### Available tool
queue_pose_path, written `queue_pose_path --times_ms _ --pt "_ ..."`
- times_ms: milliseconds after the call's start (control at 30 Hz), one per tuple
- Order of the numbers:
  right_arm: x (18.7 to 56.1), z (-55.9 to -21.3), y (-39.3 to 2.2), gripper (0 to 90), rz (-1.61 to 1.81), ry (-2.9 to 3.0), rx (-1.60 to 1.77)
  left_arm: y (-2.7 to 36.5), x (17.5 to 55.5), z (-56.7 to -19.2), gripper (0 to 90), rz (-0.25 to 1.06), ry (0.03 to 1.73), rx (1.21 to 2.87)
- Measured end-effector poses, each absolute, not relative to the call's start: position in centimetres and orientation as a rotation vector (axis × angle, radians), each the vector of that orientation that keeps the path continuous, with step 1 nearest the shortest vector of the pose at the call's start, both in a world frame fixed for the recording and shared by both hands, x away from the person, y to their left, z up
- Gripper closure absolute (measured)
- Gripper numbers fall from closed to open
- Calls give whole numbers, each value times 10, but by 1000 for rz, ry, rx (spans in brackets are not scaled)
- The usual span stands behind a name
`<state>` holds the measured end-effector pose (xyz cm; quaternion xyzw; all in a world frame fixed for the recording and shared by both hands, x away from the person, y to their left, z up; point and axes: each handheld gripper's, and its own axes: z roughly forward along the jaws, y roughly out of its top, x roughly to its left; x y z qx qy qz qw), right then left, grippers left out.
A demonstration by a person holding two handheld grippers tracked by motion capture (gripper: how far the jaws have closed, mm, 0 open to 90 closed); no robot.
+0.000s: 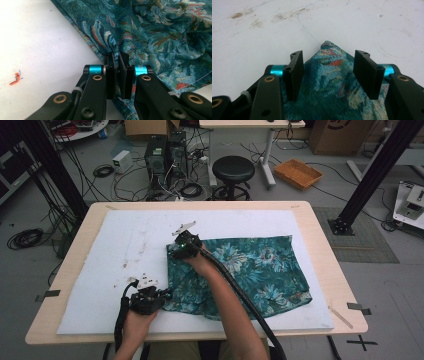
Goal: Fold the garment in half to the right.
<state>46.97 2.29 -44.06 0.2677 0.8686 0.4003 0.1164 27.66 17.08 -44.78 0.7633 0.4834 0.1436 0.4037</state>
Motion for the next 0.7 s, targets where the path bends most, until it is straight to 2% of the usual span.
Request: queue_pose_path --times_ms 167,433,700 --pt "474 -446 29 456 1156 2559 798 170 277 -448 853 364 1218 1929" --pt "477 -449 36 607 1138 2590 780 170 277 -448 853 363 1215 1927" --pt "476 -449 35 837 1124 2580 773 172 277 -446 855 373 1209 1906"
